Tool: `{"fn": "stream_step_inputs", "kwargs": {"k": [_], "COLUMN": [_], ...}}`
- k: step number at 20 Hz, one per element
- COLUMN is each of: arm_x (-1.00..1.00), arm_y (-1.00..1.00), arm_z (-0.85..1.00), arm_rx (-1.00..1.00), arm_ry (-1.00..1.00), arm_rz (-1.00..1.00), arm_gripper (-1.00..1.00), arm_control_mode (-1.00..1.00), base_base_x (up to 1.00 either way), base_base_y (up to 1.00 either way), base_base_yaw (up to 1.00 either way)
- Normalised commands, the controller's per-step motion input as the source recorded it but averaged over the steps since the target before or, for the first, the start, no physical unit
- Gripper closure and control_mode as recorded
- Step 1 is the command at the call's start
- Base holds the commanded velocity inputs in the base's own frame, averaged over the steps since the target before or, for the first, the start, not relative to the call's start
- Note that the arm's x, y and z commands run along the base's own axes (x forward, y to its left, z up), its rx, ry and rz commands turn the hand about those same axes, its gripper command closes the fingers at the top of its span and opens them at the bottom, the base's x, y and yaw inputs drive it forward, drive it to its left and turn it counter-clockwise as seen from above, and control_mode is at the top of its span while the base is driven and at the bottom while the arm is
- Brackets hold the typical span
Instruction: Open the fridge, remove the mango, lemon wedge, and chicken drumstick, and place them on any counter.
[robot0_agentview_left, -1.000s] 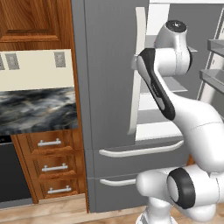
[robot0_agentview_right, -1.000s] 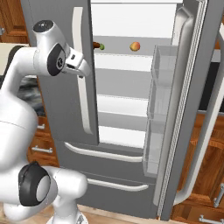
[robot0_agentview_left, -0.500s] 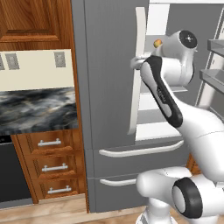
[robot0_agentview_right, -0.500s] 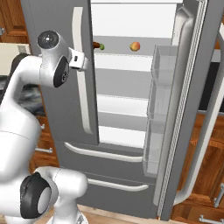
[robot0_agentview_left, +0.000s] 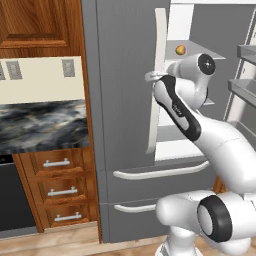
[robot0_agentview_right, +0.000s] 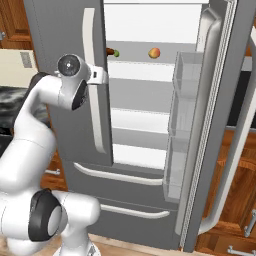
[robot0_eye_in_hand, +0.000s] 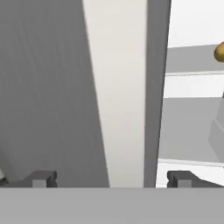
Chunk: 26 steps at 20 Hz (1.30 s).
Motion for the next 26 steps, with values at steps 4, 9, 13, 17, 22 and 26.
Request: {"fn": "stream_step_inputs", "kwargs": {"k": [4, 9, 13, 17, 22, 26], "arm_x": [0.67, 0.64, 0.47, 0.59, 0.38, 0.00], "arm_y": [0.00, 0.02, 0.11, 0.18, 0.08, 0.00], "arm_z": [-0.09, -0.22, -0.23, -0.24, -0.13, 0.00], "arm_rx": [0.00, 0.00, 0.00, 0.00, 0.00, 0.00], "arm_ry": [0.00, 0.00, 0.00, 0.00, 0.03, 0.00], "arm_rz": [0.00, 0.00, 0.00, 0.00, 0.00, 0.00], "arm_gripper": [-1.00, -1.00, -1.00, -1.00, 1.00, 1.00], "arm_control_mode": [-1.00, -1.00, -1.00, -1.00, -1.00, -1.00], "base_base_x": [0.00, 0.00, 0.00, 0.00, 0.00, 0.00], "base_base_y": [0.00, 0.00, 0.00, 0.00, 0.00, 0.00], "base_base_yaw": [0.00, 0.00, 0.00, 0.00, 0.00, 0.00]}}
